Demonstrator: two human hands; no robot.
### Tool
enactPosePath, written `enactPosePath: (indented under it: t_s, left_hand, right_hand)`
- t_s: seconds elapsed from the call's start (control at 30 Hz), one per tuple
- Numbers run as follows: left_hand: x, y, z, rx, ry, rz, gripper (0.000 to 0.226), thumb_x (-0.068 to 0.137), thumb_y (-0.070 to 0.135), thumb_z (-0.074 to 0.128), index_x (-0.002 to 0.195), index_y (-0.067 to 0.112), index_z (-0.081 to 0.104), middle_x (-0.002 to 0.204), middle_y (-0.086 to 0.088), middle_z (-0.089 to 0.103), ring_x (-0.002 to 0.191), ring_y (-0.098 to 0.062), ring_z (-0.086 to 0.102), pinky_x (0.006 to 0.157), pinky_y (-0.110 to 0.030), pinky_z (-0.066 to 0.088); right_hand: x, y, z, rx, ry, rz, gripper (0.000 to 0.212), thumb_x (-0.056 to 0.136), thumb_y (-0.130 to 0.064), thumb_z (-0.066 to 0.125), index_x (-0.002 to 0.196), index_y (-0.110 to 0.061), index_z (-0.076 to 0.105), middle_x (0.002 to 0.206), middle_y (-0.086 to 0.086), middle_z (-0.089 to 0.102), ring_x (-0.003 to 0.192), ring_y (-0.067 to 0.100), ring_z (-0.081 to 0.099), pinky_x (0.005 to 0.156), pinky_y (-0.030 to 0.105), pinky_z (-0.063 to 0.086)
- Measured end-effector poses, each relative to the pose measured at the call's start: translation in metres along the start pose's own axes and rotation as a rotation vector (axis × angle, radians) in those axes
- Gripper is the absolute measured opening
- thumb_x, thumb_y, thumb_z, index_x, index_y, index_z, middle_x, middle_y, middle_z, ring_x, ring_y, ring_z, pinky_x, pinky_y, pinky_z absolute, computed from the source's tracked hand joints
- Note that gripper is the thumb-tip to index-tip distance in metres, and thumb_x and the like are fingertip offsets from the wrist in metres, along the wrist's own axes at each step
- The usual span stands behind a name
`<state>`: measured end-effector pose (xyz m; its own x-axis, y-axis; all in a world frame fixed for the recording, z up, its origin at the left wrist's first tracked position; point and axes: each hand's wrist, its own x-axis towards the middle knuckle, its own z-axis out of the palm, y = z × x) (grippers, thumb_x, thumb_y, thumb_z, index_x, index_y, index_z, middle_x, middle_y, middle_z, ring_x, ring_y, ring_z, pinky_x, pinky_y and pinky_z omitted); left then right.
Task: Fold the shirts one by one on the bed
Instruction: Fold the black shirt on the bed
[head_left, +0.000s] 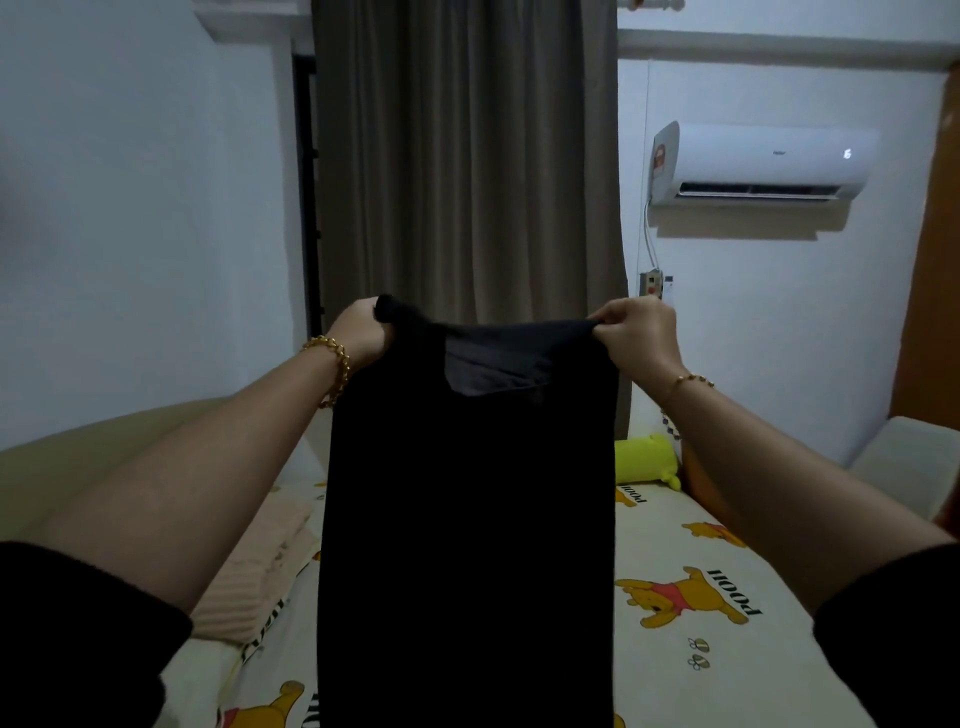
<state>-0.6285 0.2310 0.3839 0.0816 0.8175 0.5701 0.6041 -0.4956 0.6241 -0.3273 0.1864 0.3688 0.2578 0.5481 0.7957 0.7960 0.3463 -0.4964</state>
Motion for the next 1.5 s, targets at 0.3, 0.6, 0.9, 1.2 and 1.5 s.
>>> enactPosePath:
  t_s: [0.3, 0.6, 0.9, 1.2, 1.5]
  left_hand:
    - [-0.015, 0.001, -0.018, -0.028, -0.493, -0.128, 0.009, 0.086, 0.02, 0.065, 0.083, 0.014, 0.059, 0.073, -0.001, 0.061, 0.065, -0.013, 0.056, 0.057, -0.02, 0.045]
    - [-0.012, 0.001, 0.009, 0.087, -0.124, -0.222, 0.044, 0.102, 0.025, 0.033, 0.118, -0.011, 0.053, 0.111, -0.02, 0.058, 0.089, -0.033, 0.055, 0.071, -0.03, 0.041]
    - [-0.062, 0.032, 0.055, -0.535, -0.517, -0.291, 0.081, 0.056, 0.082, 0.06, 0.109, 0.021, 0.06, 0.099, -0.002, 0.066, 0.089, -0.017, 0.064, 0.08, -0.034, 0.053]
    - [-0.067, 0.033, 0.088, -0.776, -0.285, -0.469, 0.025, 0.097, 0.025, 0.046, 0.105, 0.009, 0.063, 0.098, -0.01, 0.066, 0.088, -0.024, 0.063, 0.079, -0.033, 0.051]
    - [-0.062, 0.044, 0.081, -1.013, -0.115, -0.547, 0.022, 0.085, 0.028, 0.05, 0.086, 0.008, 0.058, 0.088, -0.009, 0.06, 0.081, -0.023, 0.055, 0.07, -0.032, 0.046]
  right_hand:
    - [0.01, 0.005, -0.007, -0.124, -0.513, 0.315, 0.034, 0.101, -0.028, 0.036, 0.099, -0.005, 0.061, 0.079, 0.011, 0.057, 0.077, 0.029, 0.06, 0.071, 0.038, 0.051]
    - [-0.003, -0.017, 0.008, 0.047, -0.545, 0.404, 0.038, 0.097, -0.037, 0.047, 0.076, -0.006, 0.054, 0.063, 0.003, 0.049, 0.052, 0.015, 0.045, 0.048, 0.025, 0.033]
    - [-0.009, -0.079, 0.027, 1.004, -0.652, 0.486, 0.025, 0.099, -0.029, 0.041, 0.093, -0.014, 0.06, 0.081, 0.001, 0.065, 0.07, 0.015, 0.064, 0.056, 0.025, 0.05]
    - [-0.039, -0.067, 0.029, 0.536, -0.683, 0.298, 0.018, 0.094, -0.008, 0.048, 0.098, -0.016, 0.063, 0.087, 0.003, 0.061, 0.07, 0.013, 0.055, 0.064, 0.03, 0.046]
    - [-0.112, -0.003, 0.041, -0.079, -0.939, 0.103, 0.046, 0.078, -0.011, 0.073, 0.119, -0.014, 0.051, 0.109, 0.004, 0.062, 0.087, 0.017, 0.06, 0.068, 0.03, 0.056]
